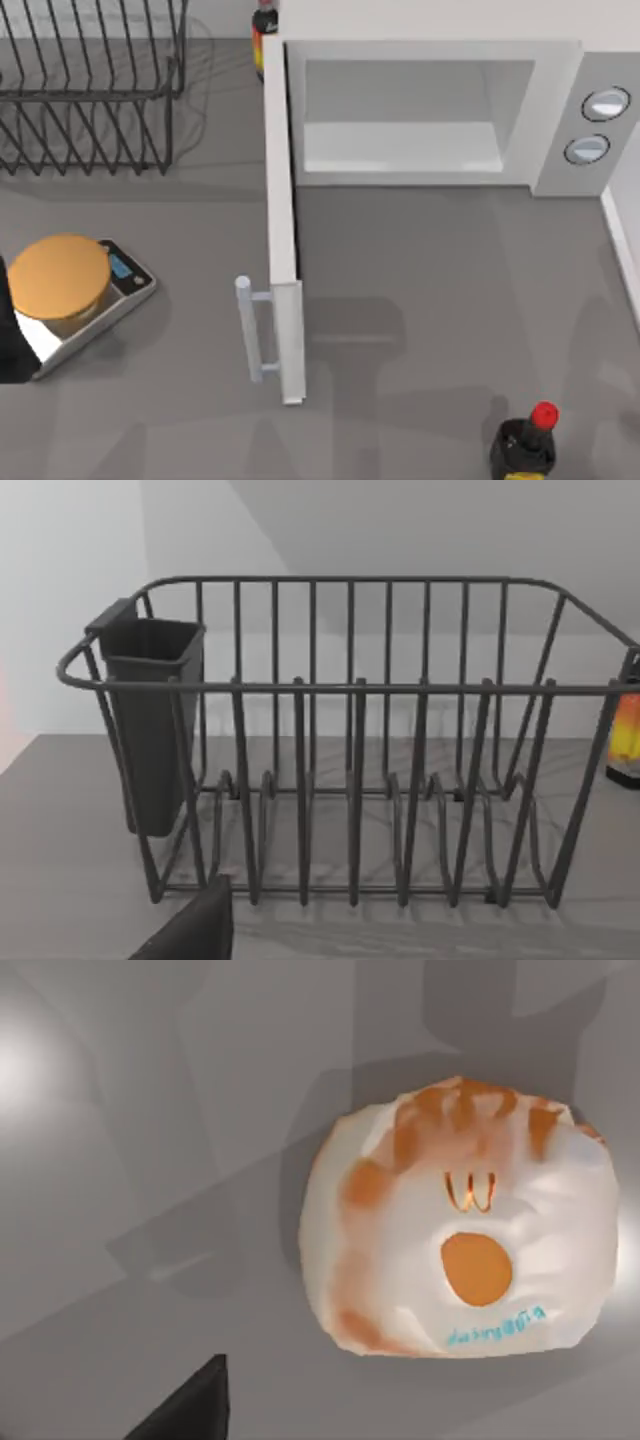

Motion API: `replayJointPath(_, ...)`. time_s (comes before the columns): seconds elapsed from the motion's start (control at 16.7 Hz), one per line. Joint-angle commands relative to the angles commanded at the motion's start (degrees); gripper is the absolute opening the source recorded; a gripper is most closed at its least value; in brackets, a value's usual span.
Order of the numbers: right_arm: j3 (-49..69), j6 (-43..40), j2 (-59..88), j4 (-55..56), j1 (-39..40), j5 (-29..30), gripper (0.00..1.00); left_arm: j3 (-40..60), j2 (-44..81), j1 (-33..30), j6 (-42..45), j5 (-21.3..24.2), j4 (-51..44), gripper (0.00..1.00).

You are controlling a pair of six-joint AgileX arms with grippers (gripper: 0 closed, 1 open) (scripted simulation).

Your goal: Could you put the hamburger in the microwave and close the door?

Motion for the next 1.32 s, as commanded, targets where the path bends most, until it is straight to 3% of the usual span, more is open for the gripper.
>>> replayJointPath(0.42, -0.7, -0.2, 0.7, 0.8, -0.2, 0.0, 1.0, 0.0, 0.0, 0.0, 0.0, 0.0, 0.0, 1.0)
replayJointPath(0.9, -9.6, 0.1, 10.0, 20.1, 0.2, 0.0, 1.0, 0.0, 0.0, 0.0, 0.0, 0.0, 0.0, 1.0)
replayJointPath(1.26, -11.3, 0.2, 11.8, 22.8, 0.2, 0.0, 1.0, 0.0, 0.0, 0.0, 0.0, 0.0, 0.0, 1.0)
replayJointPath(1.32, -11.3, 0.2, 11.8, 22.8, 0.2, 0.0, 0.92, 0.0, 0.0, 0.0, 0.0, 0.0, 0.0, 1.0)
